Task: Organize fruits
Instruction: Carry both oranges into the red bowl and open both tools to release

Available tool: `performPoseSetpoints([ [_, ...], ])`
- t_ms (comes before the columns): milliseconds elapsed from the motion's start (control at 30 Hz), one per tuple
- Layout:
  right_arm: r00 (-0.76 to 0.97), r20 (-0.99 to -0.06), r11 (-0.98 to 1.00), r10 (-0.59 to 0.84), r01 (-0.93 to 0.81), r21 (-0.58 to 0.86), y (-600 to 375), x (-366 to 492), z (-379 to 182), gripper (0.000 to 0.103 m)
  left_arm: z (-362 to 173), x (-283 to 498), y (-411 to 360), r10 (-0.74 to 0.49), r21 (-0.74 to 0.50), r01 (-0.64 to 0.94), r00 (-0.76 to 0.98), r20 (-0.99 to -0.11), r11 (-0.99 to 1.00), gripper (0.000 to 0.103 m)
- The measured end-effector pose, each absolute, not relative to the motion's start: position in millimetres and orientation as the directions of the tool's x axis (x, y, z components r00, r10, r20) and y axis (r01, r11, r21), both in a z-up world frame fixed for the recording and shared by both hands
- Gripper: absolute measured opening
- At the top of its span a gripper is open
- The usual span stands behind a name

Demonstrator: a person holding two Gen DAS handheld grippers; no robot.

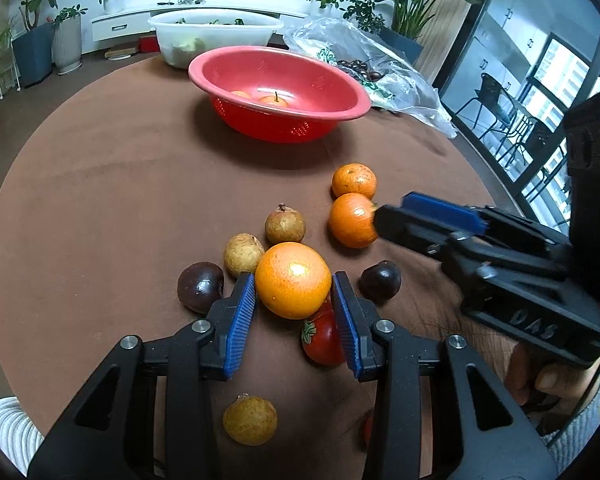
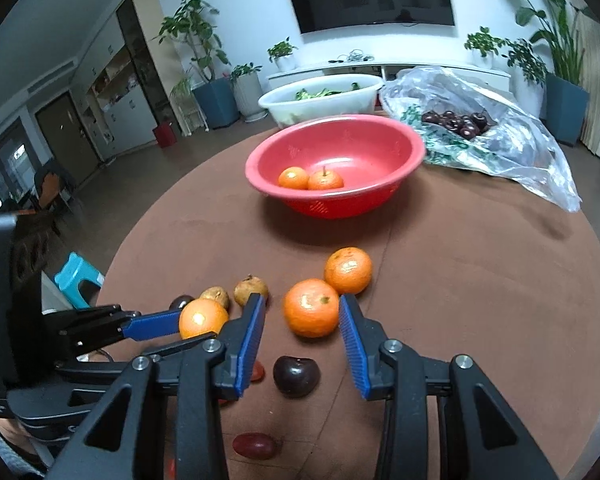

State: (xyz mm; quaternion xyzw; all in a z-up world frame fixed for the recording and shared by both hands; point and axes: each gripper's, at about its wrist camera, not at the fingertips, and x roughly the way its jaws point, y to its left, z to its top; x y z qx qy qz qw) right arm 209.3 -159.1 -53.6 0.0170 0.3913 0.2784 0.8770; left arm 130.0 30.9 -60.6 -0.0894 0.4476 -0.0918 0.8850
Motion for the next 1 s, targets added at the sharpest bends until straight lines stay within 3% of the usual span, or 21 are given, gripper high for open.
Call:
performPoseSetpoints([
  [233, 0.545, -0.712, 0.86, 0.444, -0.481, 0.168, -144.6, 212.6, -63.0, 0.042, -60.3, 128.1, 33.5, -0.249, -0.25, 0.08, 0.585, -0.772, 0.965, 0.037],
  [1000, 0.501, -0.737, 0.861, 0.455, -0.46, 0.219, -140.9, 228.9, -79.3, 0.042, -64.8, 130.1, 37.4, -0.271, -0.282, 0.072, 0.571, -0.775, 0.957, 0.037],
])
